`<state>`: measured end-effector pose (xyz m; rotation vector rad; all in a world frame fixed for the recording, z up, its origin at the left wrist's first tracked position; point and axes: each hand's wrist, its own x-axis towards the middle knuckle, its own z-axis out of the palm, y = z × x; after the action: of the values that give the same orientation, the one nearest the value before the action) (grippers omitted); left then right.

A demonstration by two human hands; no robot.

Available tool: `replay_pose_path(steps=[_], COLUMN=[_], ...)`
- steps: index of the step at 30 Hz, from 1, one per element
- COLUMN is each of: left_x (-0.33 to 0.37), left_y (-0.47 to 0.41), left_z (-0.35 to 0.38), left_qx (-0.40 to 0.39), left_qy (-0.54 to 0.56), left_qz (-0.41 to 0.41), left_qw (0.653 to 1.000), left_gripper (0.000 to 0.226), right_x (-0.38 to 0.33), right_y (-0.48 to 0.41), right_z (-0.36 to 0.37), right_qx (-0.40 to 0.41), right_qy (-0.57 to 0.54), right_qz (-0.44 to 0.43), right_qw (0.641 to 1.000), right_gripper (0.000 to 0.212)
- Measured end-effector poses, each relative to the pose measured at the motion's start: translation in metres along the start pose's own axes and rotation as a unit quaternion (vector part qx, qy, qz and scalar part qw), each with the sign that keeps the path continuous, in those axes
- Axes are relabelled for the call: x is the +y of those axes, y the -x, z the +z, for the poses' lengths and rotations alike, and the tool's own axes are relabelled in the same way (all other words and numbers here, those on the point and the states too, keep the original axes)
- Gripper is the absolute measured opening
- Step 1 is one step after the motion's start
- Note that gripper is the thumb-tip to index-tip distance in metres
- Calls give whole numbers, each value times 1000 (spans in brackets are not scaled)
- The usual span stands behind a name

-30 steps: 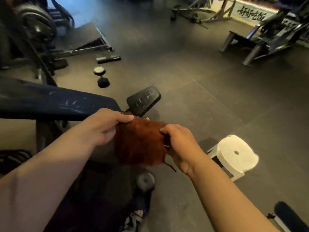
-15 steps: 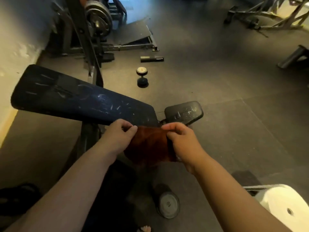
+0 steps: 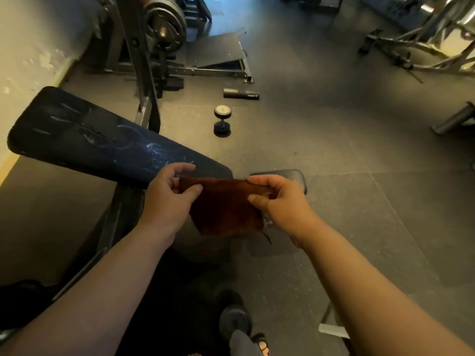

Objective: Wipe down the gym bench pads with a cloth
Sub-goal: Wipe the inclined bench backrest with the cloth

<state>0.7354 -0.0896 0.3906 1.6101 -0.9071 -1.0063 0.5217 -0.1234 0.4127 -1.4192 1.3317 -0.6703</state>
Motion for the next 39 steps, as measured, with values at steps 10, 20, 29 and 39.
replay_pose_path(steps=[10,20,29,39], left_x=[63,82,70,16], left_y=[-25,-35,-96,-178], left_z=[12,-49,-124,-170], left_qx=[195,418,271,290], left_qy=[19,-149,-122,-35], left_qz=[34,-69,-48,-189], left_qw=[980,893,954,938], left_gripper=[17,25,23,49], right_x=[-60,-139,-171,-157], right_y=[-78,-105,-202,-306], right_z=[-40,45,127,235], right_qx=[-98,-259,-241,-320], right_qy=[112,177,117,165], right_qz=[-160,-231,-112,-86], right_qw=[976,921,957,929], right_gripper=[42,8,35,26])
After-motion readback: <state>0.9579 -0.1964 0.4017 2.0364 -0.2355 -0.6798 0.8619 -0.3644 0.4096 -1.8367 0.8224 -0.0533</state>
